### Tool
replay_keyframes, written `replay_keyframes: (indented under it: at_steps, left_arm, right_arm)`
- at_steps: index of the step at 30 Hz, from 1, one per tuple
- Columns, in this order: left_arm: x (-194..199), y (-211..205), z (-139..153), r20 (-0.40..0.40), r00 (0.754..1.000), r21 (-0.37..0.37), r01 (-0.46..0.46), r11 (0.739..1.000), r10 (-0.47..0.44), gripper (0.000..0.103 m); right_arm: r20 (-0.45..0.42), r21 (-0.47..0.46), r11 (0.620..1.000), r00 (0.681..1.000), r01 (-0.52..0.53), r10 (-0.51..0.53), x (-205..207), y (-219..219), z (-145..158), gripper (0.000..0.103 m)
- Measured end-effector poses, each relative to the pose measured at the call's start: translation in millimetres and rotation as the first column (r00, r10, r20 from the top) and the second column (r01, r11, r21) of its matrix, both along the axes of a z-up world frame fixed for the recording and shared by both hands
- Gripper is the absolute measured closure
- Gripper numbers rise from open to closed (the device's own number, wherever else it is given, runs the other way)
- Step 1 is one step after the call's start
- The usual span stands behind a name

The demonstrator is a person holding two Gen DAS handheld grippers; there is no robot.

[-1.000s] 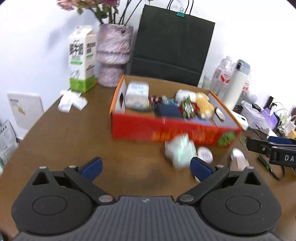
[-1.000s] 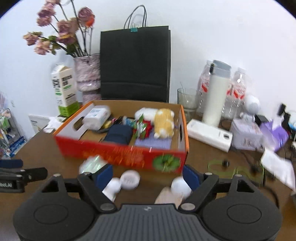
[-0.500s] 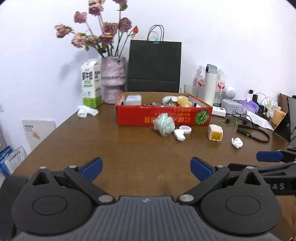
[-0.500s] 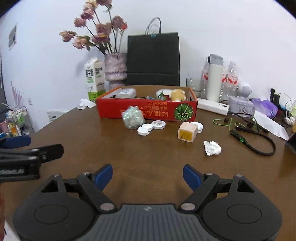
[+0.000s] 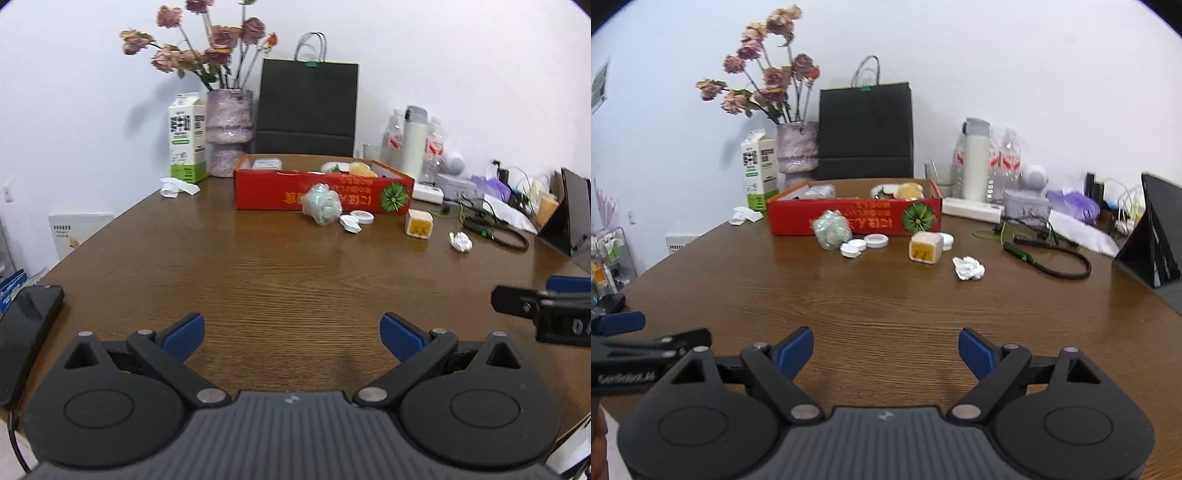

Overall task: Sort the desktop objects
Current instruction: 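Withdraw both tools from the box back over the table, then grasp the clear plastic bag with the left tool while the right tool grasps the white plug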

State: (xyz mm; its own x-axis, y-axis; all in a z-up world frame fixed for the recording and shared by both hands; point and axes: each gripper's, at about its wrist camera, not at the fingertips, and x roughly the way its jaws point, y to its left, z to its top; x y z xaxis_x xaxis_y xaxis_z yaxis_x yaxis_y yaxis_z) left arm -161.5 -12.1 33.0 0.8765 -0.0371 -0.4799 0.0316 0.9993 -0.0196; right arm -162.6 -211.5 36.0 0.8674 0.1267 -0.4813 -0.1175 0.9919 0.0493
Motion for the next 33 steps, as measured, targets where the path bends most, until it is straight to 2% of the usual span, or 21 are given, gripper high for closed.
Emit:
replay_keyframes:
  at_steps: [5,8,11,16,20,22,25,26,27,28,29,33]
  left_arm:
    - [26,-2,2,-0.029,0.999,0.009,0.037,0.999,-0.036,0.000]
    - [53,1,3,-0.047,0.998,-0.015,0.042,0.999,-0.043,0.000]
    - [94,4,6,-0.068,0.996,-0.037,0.060,0.998,-0.062,0.000]
    - [175,-4,12,-0.016,0.997,-0.014,0.082,0.997,-0.082,0.000]
    - [248,-9,6,-0.086,0.989,-0.061,0.111,0.992,-0.116,0.001]
    - [272,-10,2,-0.086,0.992,-0.072,0.091,0.993,-0.097,0.004]
    - [299,-11,-3,-0.092,0.992,-0.086,0.077,0.993,-0.085,0.012]
    - [305,-10,-5,-0.099,0.992,-0.097,0.067,0.993,-0.077,0.021]
    - [310,-9,-7,-0.104,0.992,-0.110,0.059,0.992,-0.070,0.028]
    - [313,-8,-8,-0.106,0.992,-0.120,0.060,0.991,-0.073,0.049]
    - [316,-8,-11,-0.115,0.990,-0.128,0.065,0.990,-0.080,0.062]
    - [306,-5,-5,-0.084,0.992,-0.145,0.082,0.986,-0.095,0.070]
  right_arm:
    - [-0.043,-0.003,1.000,0.999,0.001,-0.001,31,-7,-10,0.020]
    - [-0.070,0.001,1.000,0.997,-0.020,0.020,56,-8,-13,0.021]
    - [-0.079,0.001,0.999,0.996,-0.046,0.045,88,-8,-12,0.024]
    - [-0.078,-0.021,0.999,0.996,-0.049,0.047,156,-3,-7,0.030]
    - [-0.088,-0.040,0.998,0.995,0.043,-0.046,217,-4,-9,0.033]
    - [-0.113,-0.037,0.996,0.990,0.083,-0.087,239,-7,-13,0.034]
    - [-0.147,-0.028,0.992,0.981,0.125,-0.128,264,-11,-23,0.041]
    - [-0.153,-0.024,0.991,0.980,0.129,-0.131,271,-10,-25,0.044]
    - [-0.157,-0.025,0.992,0.979,0.127,-0.129,275,-9,-26,0.055]
    - [-0.154,-0.040,0.991,0.979,0.129,-0.133,279,-6,-28,0.060]
    - [-0.146,-0.069,0.989,0.979,0.131,-0.140,282,-1,-30,0.064]
    - [-0.119,-0.085,0.994,0.990,0.068,-0.077,275,12,-27,0.065]
